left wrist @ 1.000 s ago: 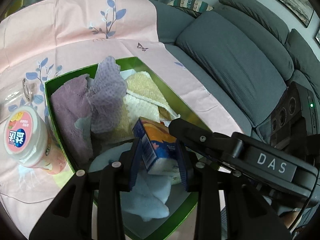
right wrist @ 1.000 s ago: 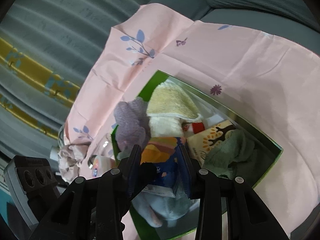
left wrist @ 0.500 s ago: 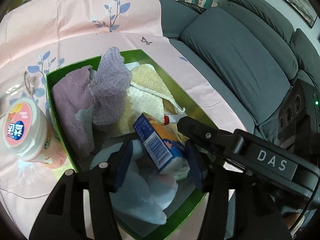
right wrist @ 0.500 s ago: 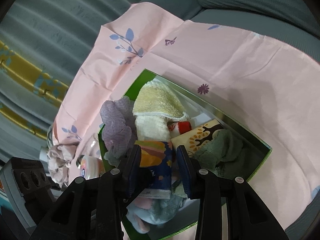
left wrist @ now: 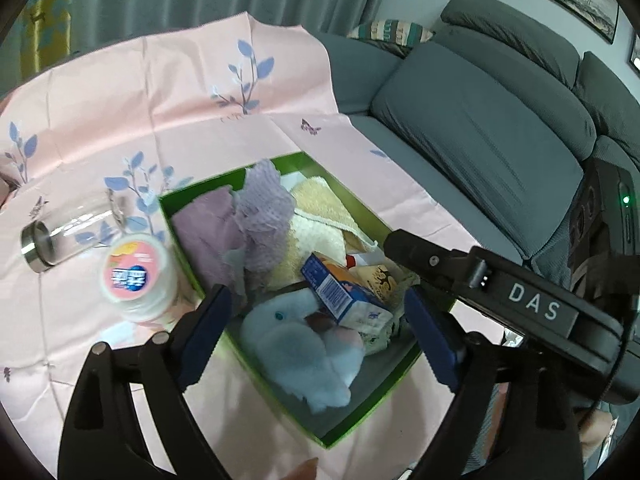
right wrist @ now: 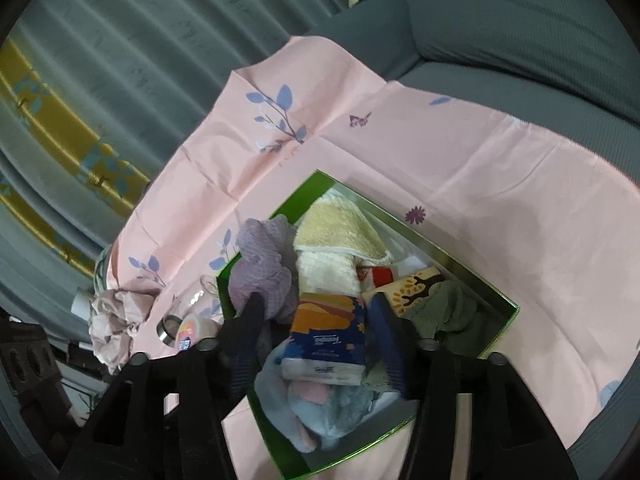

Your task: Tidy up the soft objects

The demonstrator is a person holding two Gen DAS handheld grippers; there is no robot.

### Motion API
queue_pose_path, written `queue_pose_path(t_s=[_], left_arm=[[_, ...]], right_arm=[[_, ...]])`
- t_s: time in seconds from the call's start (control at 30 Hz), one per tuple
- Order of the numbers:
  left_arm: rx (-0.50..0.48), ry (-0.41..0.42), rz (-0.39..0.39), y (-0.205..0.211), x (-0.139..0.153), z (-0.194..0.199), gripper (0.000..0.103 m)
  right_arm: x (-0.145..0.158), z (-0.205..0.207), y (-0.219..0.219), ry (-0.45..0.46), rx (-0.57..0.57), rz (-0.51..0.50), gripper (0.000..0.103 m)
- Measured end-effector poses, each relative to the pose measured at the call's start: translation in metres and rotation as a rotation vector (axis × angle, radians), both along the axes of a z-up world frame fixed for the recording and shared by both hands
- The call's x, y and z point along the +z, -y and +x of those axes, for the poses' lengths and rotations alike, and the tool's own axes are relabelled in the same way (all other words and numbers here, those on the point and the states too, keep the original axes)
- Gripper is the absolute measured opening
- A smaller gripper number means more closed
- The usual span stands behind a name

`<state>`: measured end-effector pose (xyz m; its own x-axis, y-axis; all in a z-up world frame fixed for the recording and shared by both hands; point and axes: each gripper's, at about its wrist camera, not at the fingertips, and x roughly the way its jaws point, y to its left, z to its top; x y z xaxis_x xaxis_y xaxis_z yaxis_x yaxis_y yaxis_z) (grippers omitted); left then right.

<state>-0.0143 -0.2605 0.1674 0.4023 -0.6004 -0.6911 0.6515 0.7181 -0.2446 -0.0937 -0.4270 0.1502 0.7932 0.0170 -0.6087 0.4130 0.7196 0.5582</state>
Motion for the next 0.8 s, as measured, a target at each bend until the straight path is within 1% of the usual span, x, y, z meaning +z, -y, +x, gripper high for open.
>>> queue_pose_path(t_s=[0.03, 0.07, 0.13, 0.2, 0.47, 0.67, 0.8], left_arm=[[0.004, 0.004, 0.000, -0.004, 0.003, -0.001, 0.098], [0.009, 0.010, -0.003, -0.007, 0.006, -0.003, 0.101], [0.012, 0.025, -0.016, -0.013, 0.013, -0.008, 0.102], [0.012, 0.033, -0.019, -0.017, 0.017, -0.012, 0.102], [0.024, 0.042, -0.023, -0.033, 0.026, -0.023, 0.102], [0.053, 0.043, -0.013, -0.041, 0.026, -0.025, 0.102], [0.060, 0.029, -0.013, -0.044, 0.026, -0.026, 0.102]], right_arm=[[0.003, -0.002, -0.002, 0.013, 0.003, -0.003, 0.072], [0.006, -0.003, -0.004, 0.022, 0.006, -0.006, 0.073], [0.013, -0.007, -0.008, 0.033, 0.008, -0.025, 0.079], [0.021, -0.011, -0.015, 0.040, 0.009, -0.054, 0.081], [0.037, -0.016, -0.034, 0.033, 0.028, -0.139, 0.083], [0.038, -0.013, -0.042, 0.017, 0.040, -0.166, 0.083], [0.039, -0.014, -0.045, 0.007, 0.039, -0.183, 0.083]])
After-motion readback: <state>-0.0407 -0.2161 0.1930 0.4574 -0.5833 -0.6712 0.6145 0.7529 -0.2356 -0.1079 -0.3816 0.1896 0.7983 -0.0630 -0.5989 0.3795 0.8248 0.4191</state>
